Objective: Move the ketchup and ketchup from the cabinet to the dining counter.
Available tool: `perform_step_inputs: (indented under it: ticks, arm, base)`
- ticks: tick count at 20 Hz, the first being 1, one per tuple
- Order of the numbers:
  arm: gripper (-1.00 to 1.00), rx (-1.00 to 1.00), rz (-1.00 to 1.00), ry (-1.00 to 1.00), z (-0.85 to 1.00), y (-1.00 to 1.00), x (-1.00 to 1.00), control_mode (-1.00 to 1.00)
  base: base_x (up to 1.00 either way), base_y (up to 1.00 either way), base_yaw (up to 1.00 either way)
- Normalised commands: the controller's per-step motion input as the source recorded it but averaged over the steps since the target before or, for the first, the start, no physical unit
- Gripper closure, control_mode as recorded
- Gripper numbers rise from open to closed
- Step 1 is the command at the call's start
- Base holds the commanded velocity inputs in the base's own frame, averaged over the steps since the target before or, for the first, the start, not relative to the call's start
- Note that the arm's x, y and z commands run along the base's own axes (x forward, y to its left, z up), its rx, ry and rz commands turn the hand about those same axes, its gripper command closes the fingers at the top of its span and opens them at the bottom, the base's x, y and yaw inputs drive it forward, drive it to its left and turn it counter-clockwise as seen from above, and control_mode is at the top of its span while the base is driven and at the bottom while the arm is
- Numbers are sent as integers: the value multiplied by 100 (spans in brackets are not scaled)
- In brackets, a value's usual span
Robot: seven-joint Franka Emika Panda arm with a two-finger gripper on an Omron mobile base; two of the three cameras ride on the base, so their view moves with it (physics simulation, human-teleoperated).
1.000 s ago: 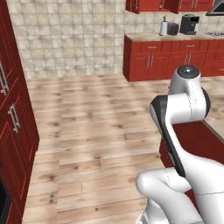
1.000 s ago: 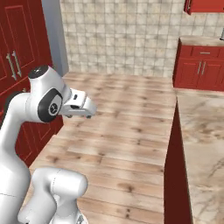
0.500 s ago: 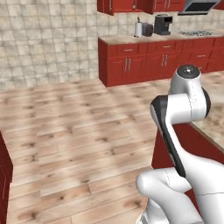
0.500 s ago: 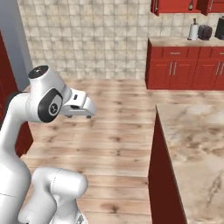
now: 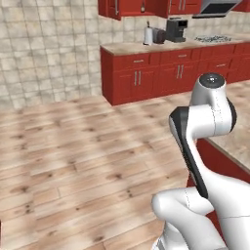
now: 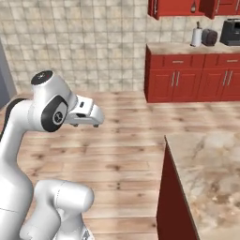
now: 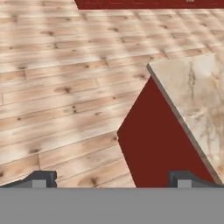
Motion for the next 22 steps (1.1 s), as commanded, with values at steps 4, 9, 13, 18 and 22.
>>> perform_step_inputs:
  ticks: [4,9,13,18,22]
  arm:
    - [-100,0,0,0,0,0,0,100]
    - [-100,0,0,0,0,0,0,100]
    - [-100,0,0,0,0,0,0,100]
    - [-100,0,0,0,0,0,0,100]
    - [-100,0,0,0,0,0,0,100]
  base:
    - [92,27,-21]
    - [91,27,-23]
    - [92,27,-22]
    - [93,27,-19]
    - [94,25,-19]
